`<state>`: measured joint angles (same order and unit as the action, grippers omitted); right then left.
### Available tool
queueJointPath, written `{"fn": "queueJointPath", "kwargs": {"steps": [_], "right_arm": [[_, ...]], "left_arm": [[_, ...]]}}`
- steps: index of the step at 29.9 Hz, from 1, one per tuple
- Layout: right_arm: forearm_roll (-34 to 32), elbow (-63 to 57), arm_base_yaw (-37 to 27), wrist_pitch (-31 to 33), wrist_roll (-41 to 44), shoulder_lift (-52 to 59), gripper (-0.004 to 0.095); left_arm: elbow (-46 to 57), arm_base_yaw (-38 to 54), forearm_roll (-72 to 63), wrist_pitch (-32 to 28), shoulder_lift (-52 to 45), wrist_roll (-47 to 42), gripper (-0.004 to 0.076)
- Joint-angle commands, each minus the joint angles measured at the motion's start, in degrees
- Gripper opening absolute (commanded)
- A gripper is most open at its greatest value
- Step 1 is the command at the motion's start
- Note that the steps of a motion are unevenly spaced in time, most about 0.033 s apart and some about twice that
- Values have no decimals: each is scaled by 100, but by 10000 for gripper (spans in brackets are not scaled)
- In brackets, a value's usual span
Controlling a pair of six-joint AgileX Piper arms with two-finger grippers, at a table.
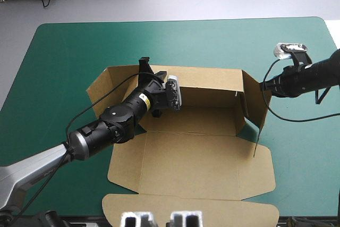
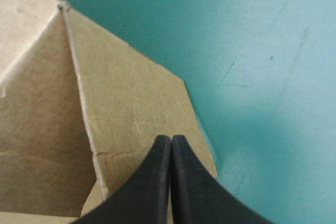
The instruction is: Fold the box
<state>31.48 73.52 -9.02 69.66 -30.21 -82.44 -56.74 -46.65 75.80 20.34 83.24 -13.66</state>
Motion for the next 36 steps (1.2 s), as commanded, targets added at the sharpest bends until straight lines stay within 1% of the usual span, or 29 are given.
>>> {"fn": "queueJointPath", "kwargs": {"steps": [1,2,5,8,10,12,14,17,18,23,25,27,29,31,33,36], "right_arm": [[802,-446,-9,-507,-591,529,-13],[953,-622,-9,-653,-742,616,-13],[1347,-1346,-9,-1350,-1179,1009,-13],[1707,-2131,-9,-2034,-1662,1420,-13],[1918,-2556,-9,-2333,-2021,1623,-13],[2279,-3081,-9,-2690,-2547,1862,-13],[2832,-3540,-9,-3032,-3186,2055,-13],[3582,-3934,-9,-3319,-4054,2150,-13],[3600,-3964,-9,-3332,-4179,2150,-13],[3528,-3962,-9,-3373,-4161,2128,3],[3528,-3962,-9,-3373,-4093,2128,67],[3497,-3950,-9,-3335,-4093,2141,163],[3323,-3858,-9,-3198,-4084,2152,267],[3139,-3739,-9,-3029,-4081,2152,331],[2953,-3589,-9,-2801,-4026,2152,354],[2570,-3342,-9,-2431,-3760,2152,353]], "left_arm": [[51,-11,-676,293,5,-217,-9],[51,-11,-678,293,8,-217,-9],[51,-11,-687,293,31,-217,-9],[51,-11,-704,161,31,-217,-9],[51,-11,-704,126,31,-217,-9],[51,-11,-704,117,31,-126,-9],[51,-11,-704,127,31,-150,-9],[51,-11,-704,127,31,-150,-9],[51,-11,-704,127,31,-150,-9],[51,-11,-704,127,31,-150,-9],[51,-11,-704,127,31,-150,-9],[51,-11,-704,139,31,-150,-9],[51,-11,-704,139,31,-150,-9],[51,-11,-704,139,31,-150,-9],[51,-11,-704,147,31,-150,-9],[51,-11,-704,163,31,-150,-9]]}}
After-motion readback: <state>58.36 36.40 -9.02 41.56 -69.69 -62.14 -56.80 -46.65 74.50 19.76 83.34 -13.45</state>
